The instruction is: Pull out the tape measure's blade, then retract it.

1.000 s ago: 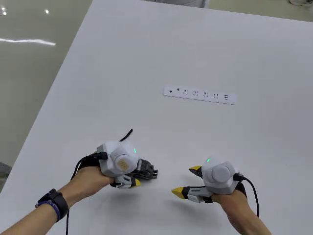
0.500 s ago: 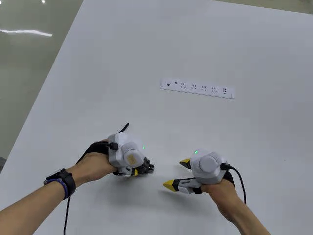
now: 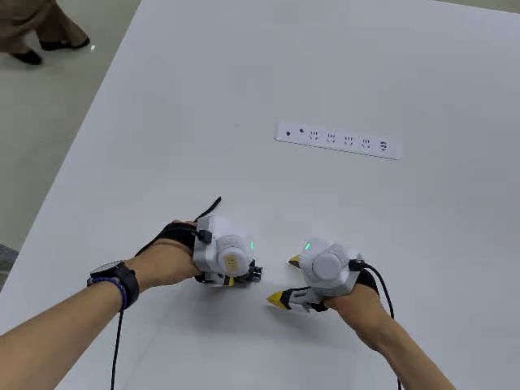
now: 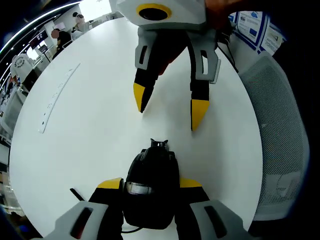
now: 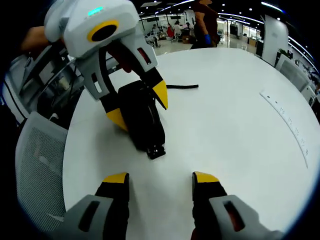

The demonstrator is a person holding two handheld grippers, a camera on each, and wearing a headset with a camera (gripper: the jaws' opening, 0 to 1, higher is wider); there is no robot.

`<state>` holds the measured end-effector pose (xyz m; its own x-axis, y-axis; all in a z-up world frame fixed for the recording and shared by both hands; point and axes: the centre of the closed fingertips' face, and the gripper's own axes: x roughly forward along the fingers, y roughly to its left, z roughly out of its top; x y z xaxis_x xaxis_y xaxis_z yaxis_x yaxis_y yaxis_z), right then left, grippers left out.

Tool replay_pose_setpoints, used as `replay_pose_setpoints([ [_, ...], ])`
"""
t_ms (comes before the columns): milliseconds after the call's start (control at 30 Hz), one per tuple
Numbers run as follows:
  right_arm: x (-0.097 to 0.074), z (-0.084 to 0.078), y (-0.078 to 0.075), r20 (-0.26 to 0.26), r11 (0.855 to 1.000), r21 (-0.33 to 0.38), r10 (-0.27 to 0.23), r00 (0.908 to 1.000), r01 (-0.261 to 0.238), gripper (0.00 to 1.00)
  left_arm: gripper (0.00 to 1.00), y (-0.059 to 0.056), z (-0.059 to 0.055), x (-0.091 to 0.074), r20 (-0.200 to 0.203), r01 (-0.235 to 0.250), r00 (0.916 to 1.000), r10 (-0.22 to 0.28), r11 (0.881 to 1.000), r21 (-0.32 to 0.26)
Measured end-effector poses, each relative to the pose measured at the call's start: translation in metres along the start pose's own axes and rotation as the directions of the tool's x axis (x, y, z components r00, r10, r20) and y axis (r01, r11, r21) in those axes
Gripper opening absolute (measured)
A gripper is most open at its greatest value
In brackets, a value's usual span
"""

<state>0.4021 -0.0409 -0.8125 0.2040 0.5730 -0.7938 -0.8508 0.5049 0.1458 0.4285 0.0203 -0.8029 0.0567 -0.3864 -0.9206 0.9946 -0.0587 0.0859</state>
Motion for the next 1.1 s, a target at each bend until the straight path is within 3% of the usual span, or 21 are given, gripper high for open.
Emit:
replay_pose_setpoints([
  [233,0.012,0.009,0.000,-0.017,0.996,-0.087,0.011,0.9998,-0.013,0.45,0.37,0.000,0.000,0.000,0.000,-0.003,1.0000,0.003,1.000,0.001],
  [333,0.018,0.008,-0.001,-0.047,0.988,-0.155,0.009,0.9989,-0.017,0.43,0.37,0.000,0.000,0.000,0.000,-0.005,1.0000,0.005,1.000,0.003],
  [700,0.025,0.012,0.000,-0.049,0.983,-0.179,0.024,0.9985,-0.032,0.37,0.37,0.000,0.000,0.000,0.000,-0.006,1.0000,0.006,1.000,0.005],
  [733,0.031,0.022,0.000,-0.042,0.979,-0.199,0.035,0.9985,-0.043,0.36,0.37,0.000,0.000,0.000,0.000,-0.005,1.0000,0.005,1.000,0.005],
  [833,0.034,0.027,0.003,-0.035,0.971,-0.233,0.042,0.9985,-0.049,0.33,0.37,-0.001,0.000,0.000,0.000,-0.004,1.0000,0.004,1.000,0.004],
  [933,0.038,0.026,0.007,-0.057,0.958,-0.279,0.051,0.9970,-0.065,0.27,0.37,-0.001,0.000,0.000,0.002,-0.004,1.0000,0.004,1.000,0.004],
  [967,0.039,0.028,0.006,-0.057,0.945,-0.322,0.047,0.9973,-0.063,0.27,0.37,-0.001,0.000,0.000,0.002,-0.004,1.0000,0.004,1.000,0.004],
  [1100,0.039,0.027,0.011,-0.071,0.937,-0.339,0.064,0.9954,-0.084,0.22,0.37,-0.001,0.001,0.000,0.003,-0.003,1.0000,0.003,1.000,0.002],
])
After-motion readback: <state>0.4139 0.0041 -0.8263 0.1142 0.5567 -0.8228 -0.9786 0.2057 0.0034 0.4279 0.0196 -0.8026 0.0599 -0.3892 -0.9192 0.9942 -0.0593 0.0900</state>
